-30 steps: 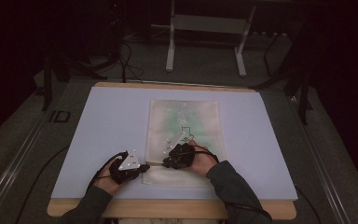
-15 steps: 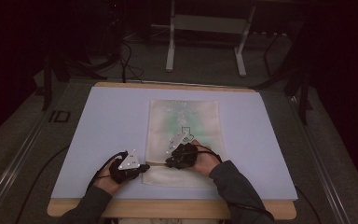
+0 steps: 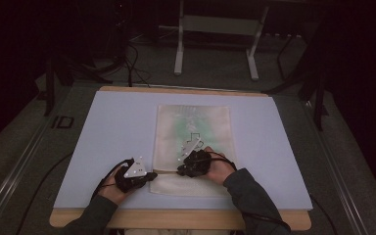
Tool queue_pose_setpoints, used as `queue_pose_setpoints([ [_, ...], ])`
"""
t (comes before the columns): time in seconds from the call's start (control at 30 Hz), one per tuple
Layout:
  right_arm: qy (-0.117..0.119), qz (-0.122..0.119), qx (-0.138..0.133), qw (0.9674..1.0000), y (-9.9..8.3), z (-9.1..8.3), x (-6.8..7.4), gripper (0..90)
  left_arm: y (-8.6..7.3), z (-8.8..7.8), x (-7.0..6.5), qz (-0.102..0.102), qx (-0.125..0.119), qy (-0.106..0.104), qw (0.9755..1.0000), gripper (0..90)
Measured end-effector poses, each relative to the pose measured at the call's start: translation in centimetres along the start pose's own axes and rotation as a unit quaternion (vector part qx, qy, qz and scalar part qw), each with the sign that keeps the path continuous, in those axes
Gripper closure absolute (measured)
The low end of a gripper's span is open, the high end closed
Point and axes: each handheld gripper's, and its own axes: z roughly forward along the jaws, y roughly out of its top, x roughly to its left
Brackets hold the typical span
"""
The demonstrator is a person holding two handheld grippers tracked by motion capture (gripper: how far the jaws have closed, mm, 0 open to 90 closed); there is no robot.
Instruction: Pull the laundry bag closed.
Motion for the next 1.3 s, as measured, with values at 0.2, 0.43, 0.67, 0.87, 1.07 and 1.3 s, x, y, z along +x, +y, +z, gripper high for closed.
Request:
queue_pose_setpoints([
  [0.2, 0.001, 0.002, 0.001, 1.0000, -0.3, -0.4, -0.1, 82.3, 0.0, 0.0, 0.0, -0.001, 0.000, -0.001, 1.0000, 89.7],
  [0.43, 0.001, 0.001, 0.001, 1.0000, -0.3, -0.5, -0.2, 82.3, 0.0, 0.0, 0.0, -0.001, 0.000, -0.001, 1.0000, 89.7],
  [0.67, 0.000, 0.004, 0.000, 1.0000, -0.5, -0.7, -0.2, 82.3, 0.0, 0.0, 0.0, -0.002, 0.000, -0.001, 1.0000, 89.7],
  [0.87, -0.002, 0.002, 0.001, 1.0000, -0.7, -0.8, -0.2, 82.3, 0.0, 0.0, 0.1, -0.002, 0.000, -0.002, 1.0000, 89.7],
  [1.07, 0.000, 0.006, -0.003, 1.0000, -0.8, -1.0, -0.3, 82.3, 0.0, 0.0, 0.1, -0.002, 0.000, -0.002, 1.0000, 89.7],
  [1.3, -0.001, 0.005, 0.000, 1.0000, -1.0, -1.2, -0.3, 82.4, 0.0, 0.0, 0.1, -0.002, 0.000, -0.002, 1.0000, 89.7],
])
